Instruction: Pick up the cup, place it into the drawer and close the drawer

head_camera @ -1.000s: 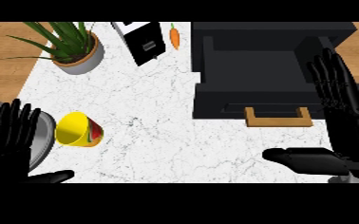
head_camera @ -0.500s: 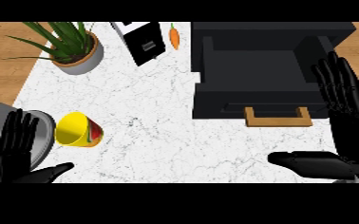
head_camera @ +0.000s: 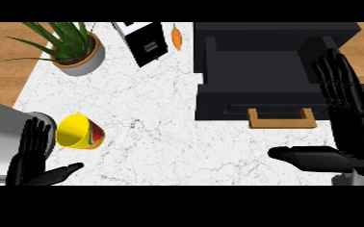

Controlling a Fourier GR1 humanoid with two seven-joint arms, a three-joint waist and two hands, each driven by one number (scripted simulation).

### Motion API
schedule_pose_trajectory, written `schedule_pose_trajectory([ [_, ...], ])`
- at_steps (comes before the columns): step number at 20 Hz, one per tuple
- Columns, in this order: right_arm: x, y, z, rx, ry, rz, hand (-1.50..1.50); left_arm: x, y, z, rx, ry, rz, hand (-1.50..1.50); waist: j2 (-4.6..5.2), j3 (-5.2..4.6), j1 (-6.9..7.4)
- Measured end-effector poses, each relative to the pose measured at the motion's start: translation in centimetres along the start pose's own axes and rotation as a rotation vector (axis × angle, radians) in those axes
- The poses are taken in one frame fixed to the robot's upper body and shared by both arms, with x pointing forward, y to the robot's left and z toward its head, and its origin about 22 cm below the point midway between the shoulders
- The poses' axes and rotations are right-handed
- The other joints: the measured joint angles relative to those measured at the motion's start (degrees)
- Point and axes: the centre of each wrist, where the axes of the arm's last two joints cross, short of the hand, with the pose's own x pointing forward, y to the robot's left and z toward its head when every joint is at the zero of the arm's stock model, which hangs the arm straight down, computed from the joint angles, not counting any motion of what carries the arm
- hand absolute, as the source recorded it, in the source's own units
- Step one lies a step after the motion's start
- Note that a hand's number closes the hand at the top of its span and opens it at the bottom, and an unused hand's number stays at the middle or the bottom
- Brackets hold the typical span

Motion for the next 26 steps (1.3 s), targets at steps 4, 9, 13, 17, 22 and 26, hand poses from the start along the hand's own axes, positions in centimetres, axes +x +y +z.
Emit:
schedule_pose_trajectory([
  [4, 0.4, -0.3, 0.4, 0.005, -0.002, -0.005, -1.50, -2.1, 0.1, 0.3, 0.001, -0.016, 0.013, -1.50, -0.07, 0.09, -0.07],
  [9, 0.5, -0.2, 0.0, 0.012, 0.001, -0.008, -1.50, -3.8, 0.1, -0.1, -0.009, -0.059, 0.038, -1.50, -0.18, 0.30, -0.14],
  [13, 0.6, -0.1, 0.4, 0.020, 0.001, -0.010, -1.50, -5.0, 0.0, -0.4, 0.003, -0.041, 0.026, -1.50, -0.12, 0.26, -0.36],
  [17, 0.3, -0.3, 0.6, 0.021, -0.001, -0.014, -1.50, -5.5, 0.0, -1.0, 0.004, -0.018, 0.006, -1.50, -0.05, 0.15, -0.45],
  [22, -0.1, -0.5, 0.1, 0.029, -0.001, -0.018, -1.50, -5.7, -0.1, -1.5, 0.006, 0.011, -0.002, -1.50, 0.14, -0.04, -0.56],
  [26, 0.2, -0.3, -0.2, 0.031, -0.001, -0.017, -1.50, -5.7, -0.2, -1.7, 0.006, 0.015, 0.009, -1.50, 0.19, -0.09, -0.61],
])
